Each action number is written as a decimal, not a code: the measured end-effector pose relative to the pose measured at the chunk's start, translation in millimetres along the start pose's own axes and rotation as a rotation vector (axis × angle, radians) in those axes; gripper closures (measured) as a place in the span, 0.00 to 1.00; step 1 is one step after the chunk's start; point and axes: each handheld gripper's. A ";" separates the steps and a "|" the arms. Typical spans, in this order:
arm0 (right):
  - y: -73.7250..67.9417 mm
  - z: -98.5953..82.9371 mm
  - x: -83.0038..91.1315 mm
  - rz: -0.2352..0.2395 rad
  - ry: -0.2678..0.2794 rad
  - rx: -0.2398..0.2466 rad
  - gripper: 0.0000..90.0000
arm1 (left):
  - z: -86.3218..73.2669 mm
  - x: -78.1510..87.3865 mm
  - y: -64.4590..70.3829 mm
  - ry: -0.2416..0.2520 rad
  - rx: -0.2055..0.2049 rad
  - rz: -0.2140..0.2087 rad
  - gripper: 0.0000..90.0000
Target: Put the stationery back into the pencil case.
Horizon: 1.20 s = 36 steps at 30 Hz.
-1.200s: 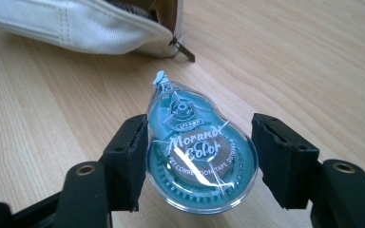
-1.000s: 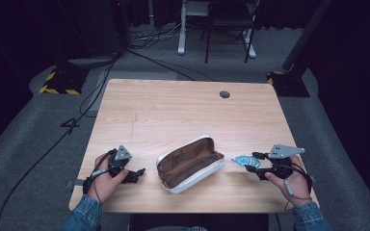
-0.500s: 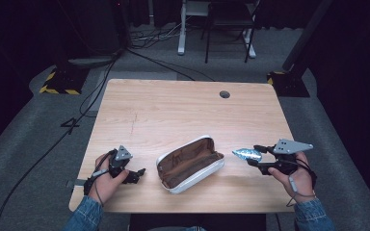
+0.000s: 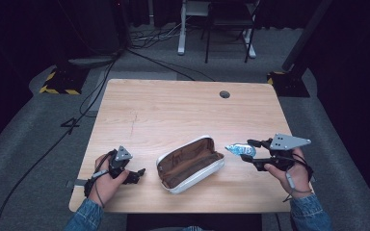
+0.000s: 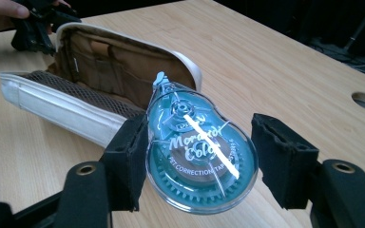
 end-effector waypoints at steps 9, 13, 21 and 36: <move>-8.6 18.6 -15.7 0.063 0.021 0.044 0.44 | -0.6 0.5 0.5 0.002 -0.004 0.007 0.09; -13.6 26.8 -23.5 0.091 0.027 0.056 0.44 | -0.6 0.5 0.5 0.002 -0.003 0.007 0.09; -30.6 45.2 -45.3 0.173 0.024 0.074 0.44 | -0.6 0.5 0.5 0.002 -0.003 0.007 0.09; -61.6 56.5 -86.5 0.271 -0.050 0.087 0.44 | -0.3 -0.2 0.4 0.003 0.001 0.002 0.09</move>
Point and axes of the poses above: each handheld gripper's, and its own axes: x roughly backward along the jaws, z roughly out of its top, y roughly to its right, and after that the axes turned 5 degrees about -z, right-handed
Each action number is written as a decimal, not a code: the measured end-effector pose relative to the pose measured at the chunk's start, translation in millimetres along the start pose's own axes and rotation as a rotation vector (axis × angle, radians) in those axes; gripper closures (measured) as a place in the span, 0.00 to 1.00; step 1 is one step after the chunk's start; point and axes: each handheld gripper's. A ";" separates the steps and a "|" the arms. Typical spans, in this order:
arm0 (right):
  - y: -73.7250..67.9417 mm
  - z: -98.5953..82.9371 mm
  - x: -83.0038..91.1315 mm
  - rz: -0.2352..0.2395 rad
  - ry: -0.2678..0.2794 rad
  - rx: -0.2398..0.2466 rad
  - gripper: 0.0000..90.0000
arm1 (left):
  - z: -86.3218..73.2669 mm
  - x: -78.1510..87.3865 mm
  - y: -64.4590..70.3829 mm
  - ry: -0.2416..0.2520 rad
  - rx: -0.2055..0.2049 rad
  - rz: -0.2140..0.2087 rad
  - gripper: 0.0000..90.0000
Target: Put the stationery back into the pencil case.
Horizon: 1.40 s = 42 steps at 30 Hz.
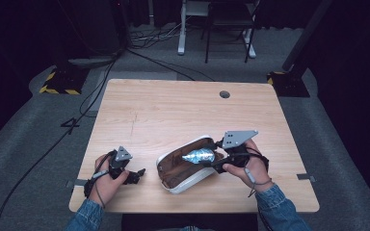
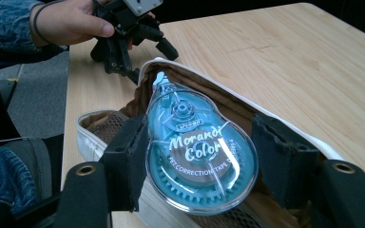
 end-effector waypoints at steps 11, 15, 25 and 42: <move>-3.0 -1.5 -26.3 0.024 -0.056 0.003 0.44 | 0.0 0.0 0.0 0.000 0.000 0.000 0.09; -1.7 -5.1 -31.2 0.025 -0.072 -0.018 0.44 | 0.0 0.0 0.0 0.000 -0.001 0.001 0.09; 2.8 -13.2 -38.9 0.019 -0.097 -0.057 0.44 | 0.0 0.0 0.1 0.000 0.000 0.001 0.09; 5.5 -18.8 -44.8 0.000 -0.143 -0.080 0.43 | -0.1 0.0 0.1 0.001 -0.001 0.001 0.09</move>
Point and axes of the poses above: each handheld gripper's, and its own axes: x roughly backward along the jaws, z roughly out of its top, y roughly to its right, and after that the axes turned 5 degrees about -z, right-handed
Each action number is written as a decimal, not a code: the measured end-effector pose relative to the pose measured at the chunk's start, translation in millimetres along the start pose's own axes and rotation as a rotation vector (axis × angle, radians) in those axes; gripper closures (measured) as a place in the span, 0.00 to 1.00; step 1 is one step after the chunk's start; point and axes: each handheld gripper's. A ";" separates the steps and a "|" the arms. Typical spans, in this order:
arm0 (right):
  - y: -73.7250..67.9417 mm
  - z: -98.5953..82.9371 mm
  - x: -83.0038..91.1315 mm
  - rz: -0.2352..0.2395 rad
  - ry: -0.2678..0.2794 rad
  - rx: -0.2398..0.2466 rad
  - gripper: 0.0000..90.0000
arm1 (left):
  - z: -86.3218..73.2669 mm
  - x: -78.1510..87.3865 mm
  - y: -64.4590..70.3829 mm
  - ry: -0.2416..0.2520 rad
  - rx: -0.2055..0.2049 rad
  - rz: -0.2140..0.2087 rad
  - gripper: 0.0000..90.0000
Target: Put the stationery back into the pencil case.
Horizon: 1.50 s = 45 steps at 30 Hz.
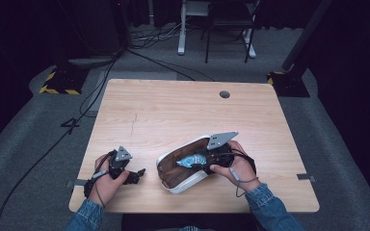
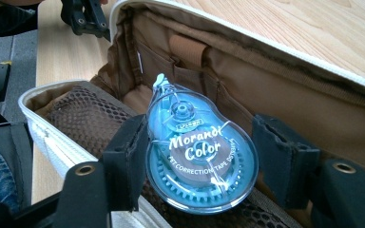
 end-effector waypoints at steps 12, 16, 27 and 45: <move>3.3 0.6 11.9 -0.052 0.055 0.024 0.36 | 0.0 0.1 0.0 0.000 -0.001 0.000 0.09; 6.2 -0.2 24.6 -0.077 0.076 0.015 0.36 | 0.0 0.1 0.0 0.000 0.000 -0.001 0.09; 21.0 -8.1 62.5 -0.177 0.138 -0.023 0.31 | 0.1 0.5 -0.3 -0.004 0.002 -0.007 0.09; 49.5 -40.5 111.3 -0.336 0.161 -0.139 0.25 | -7.4 8.7 -13.7 0.003 0.034 0.027 0.09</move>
Point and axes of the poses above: each handheld gripper's, and its own axes: x roughly backward along the jaws, z roughly out of its top, y roughly to its right, and after that the axes turned 5 degrees about -z, right-handed
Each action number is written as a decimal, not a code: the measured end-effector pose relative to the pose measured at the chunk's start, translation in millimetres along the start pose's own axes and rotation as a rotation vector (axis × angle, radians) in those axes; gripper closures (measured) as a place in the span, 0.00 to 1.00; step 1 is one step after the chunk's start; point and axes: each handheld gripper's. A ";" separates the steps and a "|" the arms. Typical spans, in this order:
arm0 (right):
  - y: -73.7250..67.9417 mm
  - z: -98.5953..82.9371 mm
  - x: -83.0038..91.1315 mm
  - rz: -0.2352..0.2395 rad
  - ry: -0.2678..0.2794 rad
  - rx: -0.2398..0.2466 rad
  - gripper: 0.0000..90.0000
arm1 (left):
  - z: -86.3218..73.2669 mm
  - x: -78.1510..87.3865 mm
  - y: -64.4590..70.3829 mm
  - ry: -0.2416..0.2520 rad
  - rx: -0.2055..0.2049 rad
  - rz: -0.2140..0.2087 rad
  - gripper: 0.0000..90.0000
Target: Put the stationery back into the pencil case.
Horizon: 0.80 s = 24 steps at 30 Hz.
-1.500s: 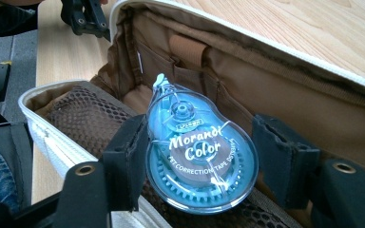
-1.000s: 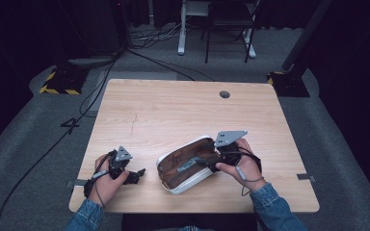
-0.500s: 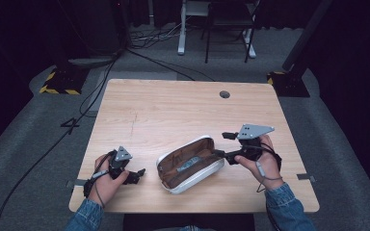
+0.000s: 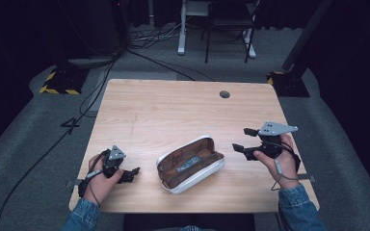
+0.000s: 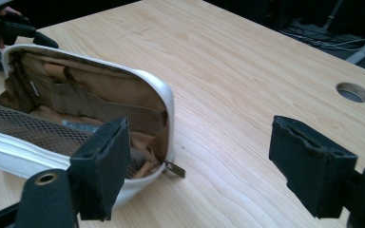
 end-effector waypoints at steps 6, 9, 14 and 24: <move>14.4 -9.9 9.4 -0.037 -0.012 -0.032 0.23 | 0.1 -0.1 -1.6 0.000 -0.003 -0.005 0.09; 21.7 -16.2 12.4 -0.059 -0.023 -0.048 0.22 | 0.3 0.2 -2.7 -0.002 -0.007 -0.002 0.09; 32.8 -27.0 15.1 -0.100 -0.042 -0.066 0.20 | 0.5 0.0 -3.3 -0.003 0.006 -0.007 0.09; 54.8 -52.0 12.0 -0.141 -0.088 -0.139 0.18 | 0.4 -0.3 -3.3 0.000 0.005 -0.004 0.09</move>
Point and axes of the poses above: each handheld gripper's, and its own axes: x roughly backward along the jaws, z roughly out of its top, y roughly to its right, and after that the axes turned 5 degrees about -z, right-handed
